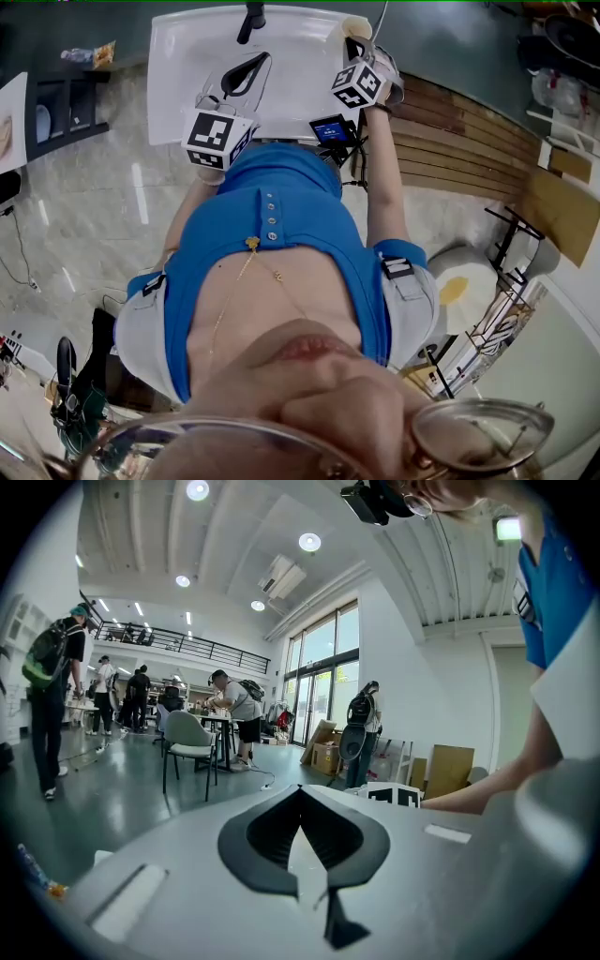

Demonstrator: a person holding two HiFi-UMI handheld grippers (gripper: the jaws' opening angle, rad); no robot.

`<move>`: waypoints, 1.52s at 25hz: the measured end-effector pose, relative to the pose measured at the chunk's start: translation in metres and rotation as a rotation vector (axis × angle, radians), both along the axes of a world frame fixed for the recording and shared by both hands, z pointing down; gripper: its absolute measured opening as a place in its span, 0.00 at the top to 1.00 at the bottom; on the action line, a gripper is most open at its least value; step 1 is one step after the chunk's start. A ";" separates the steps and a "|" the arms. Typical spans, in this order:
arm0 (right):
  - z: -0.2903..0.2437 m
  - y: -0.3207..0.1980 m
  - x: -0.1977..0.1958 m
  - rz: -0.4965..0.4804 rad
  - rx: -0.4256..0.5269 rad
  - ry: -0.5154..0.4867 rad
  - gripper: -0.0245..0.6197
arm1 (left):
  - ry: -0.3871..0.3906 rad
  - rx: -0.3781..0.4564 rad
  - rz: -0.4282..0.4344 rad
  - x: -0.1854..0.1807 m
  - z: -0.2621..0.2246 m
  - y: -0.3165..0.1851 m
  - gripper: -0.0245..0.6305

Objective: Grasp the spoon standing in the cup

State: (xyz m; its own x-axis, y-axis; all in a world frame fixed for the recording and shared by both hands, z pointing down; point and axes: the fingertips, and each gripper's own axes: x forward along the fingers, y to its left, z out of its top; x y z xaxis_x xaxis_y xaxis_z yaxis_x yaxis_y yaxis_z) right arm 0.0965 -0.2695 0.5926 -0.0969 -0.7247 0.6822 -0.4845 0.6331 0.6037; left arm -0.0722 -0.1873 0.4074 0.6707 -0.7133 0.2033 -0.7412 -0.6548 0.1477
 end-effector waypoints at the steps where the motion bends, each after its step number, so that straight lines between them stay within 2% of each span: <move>1: -0.001 0.000 0.000 0.005 0.001 -0.012 0.95 | 0.001 0.000 0.003 0.001 0.000 0.000 0.96; 14: -0.028 -0.002 0.012 0.054 0.067 -0.093 0.95 | -0.003 -0.002 0.027 0.006 0.001 0.001 0.96; 38: -0.075 0.008 0.007 0.014 0.140 -0.126 0.95 | 0.003 0.003 0.108 0.025 0.001 -0.001 0.96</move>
State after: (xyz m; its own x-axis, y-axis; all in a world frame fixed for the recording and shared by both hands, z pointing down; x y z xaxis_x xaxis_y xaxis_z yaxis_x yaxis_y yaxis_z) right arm 0.1033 -0.2612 0.5179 -0.1642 -0.8135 0.5579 -0.5702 0.5398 0.6192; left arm -0.0469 -0.1887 0.4084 0.7446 -0.6371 0.1991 -0.6655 -0.7317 0.1476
